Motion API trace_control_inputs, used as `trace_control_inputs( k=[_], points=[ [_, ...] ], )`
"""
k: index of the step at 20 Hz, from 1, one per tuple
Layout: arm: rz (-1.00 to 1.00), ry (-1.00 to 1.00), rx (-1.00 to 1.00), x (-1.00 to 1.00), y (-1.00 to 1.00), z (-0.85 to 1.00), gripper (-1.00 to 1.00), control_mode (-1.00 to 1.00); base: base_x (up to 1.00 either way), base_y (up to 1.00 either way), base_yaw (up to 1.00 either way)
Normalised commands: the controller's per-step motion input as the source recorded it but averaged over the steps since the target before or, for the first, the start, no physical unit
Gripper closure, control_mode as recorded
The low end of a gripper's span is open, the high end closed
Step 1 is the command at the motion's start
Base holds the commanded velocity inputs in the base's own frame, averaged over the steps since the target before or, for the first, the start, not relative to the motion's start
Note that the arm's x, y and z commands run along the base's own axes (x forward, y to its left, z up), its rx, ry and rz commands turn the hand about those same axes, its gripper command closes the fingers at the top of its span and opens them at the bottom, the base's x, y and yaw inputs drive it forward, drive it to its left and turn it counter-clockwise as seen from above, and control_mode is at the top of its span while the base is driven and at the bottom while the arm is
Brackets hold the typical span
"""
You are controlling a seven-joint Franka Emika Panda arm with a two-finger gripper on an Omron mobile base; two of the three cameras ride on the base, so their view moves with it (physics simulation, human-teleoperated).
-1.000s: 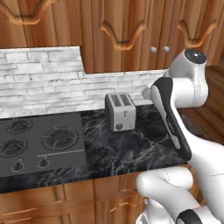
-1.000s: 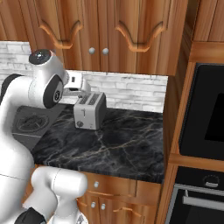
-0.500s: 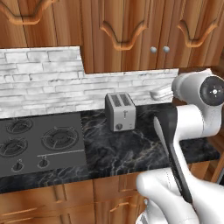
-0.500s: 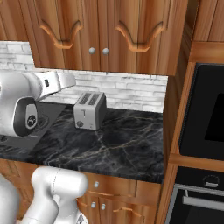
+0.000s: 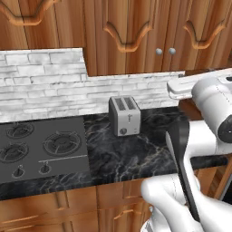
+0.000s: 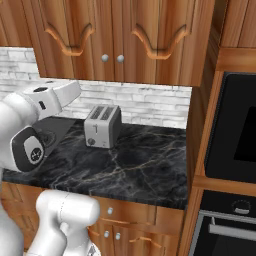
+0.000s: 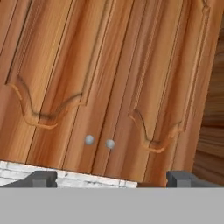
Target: Open the cabinet, retrieve the rolling pin, and place it next to the meat on the cutting board to prepare for tenderizing.
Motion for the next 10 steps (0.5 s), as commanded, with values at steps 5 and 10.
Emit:
trace_control_inputs(
  k=[5, 10],
  points=[
    [0.00, -0.20, 0.24, -0.06, 0.00, 0.44, -1.00, -1.00, 0.00, 0.00, 0.00],
    [0.00, -0.05, 0.20, 0.03, 0.00, 0.16, -1.00, -1.00, 0.00, 0.00, 0.00]
  ],
)
